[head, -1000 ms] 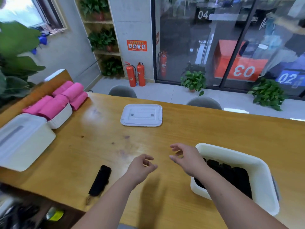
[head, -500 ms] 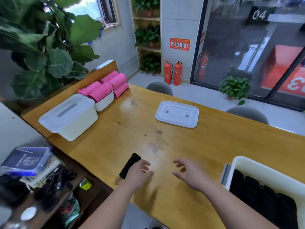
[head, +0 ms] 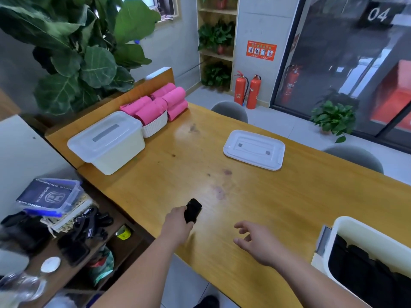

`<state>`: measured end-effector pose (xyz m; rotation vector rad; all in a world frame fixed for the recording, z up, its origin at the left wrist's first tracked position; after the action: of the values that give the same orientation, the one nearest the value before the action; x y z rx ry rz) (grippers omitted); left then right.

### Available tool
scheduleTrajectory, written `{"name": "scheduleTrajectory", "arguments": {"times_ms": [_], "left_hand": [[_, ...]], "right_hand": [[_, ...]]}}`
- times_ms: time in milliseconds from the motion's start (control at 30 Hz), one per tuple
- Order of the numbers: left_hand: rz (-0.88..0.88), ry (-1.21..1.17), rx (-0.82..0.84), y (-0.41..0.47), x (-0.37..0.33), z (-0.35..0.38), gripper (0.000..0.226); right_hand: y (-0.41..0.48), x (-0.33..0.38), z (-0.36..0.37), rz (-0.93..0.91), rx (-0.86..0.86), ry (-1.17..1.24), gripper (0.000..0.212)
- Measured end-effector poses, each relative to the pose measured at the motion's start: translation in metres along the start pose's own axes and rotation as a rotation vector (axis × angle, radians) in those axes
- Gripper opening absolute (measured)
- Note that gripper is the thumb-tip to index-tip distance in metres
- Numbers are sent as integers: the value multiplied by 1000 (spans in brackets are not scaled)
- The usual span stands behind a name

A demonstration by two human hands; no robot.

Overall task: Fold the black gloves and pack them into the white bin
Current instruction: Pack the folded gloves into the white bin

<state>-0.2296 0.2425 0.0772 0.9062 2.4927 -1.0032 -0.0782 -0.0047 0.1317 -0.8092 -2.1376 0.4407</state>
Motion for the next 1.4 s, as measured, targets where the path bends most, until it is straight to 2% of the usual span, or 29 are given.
{"name": "scheduleTrajectory", "arguments": {"times_ms": [133, 367, 633, 667, 767, 833, 967, 1167, 1267, 1400], "left_hand": [[-22, 6, 18, 3, -4, 7, 58], [-9, -11, 30, 1, -16, 28, 28], [-84, -190, 103, 0, -30, 40, 46], [-91, -201, 111, 1, -32, 41, 45], [-107, -204, 138, 1, -38, 39, 23], [-100, -220, 141, 1, -42, 38, 19], [-90, -360, 123, -3, -55, 31, 32], [-3, -575, 156, -11, -95, 26, 38], [80, -647, 185, -17, -123, 26, 31], [189, -669, 291, -24, -161, 28, 35]], "right_hand": [[-1, -2, 1, 10, 19, -25, 47], [-4, -13, 1, 24, 48, -44, 45], [-4, -21, -5, 26, 52, -22, 43], [-4, -21, -7, 27, 49, -14, 42], [-4, -23, -13, 28, 38, 0, 41], [-4, -24, -17, 29, 30, 12, 41], [-4, -29, -25, 31, -8, 37, 39], [-8, -41, -38, 35, -81, 184, 37], [-16, -44, -49, 33, -129, 283, 35], [-30, -51, -67, 30, -225, 438, 35]]}}
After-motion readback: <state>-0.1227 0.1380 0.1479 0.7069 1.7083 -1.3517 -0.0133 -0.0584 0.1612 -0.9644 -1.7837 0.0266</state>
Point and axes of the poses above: each hand's wrist, its own y-axis towards the middle knuckle, its own z-axis out of the palm, x = y × z, the point moved 3 cm from there along y, towards the middle knuckle, and after that the axes turned 10 degrees about x, right-handed, at the moved point
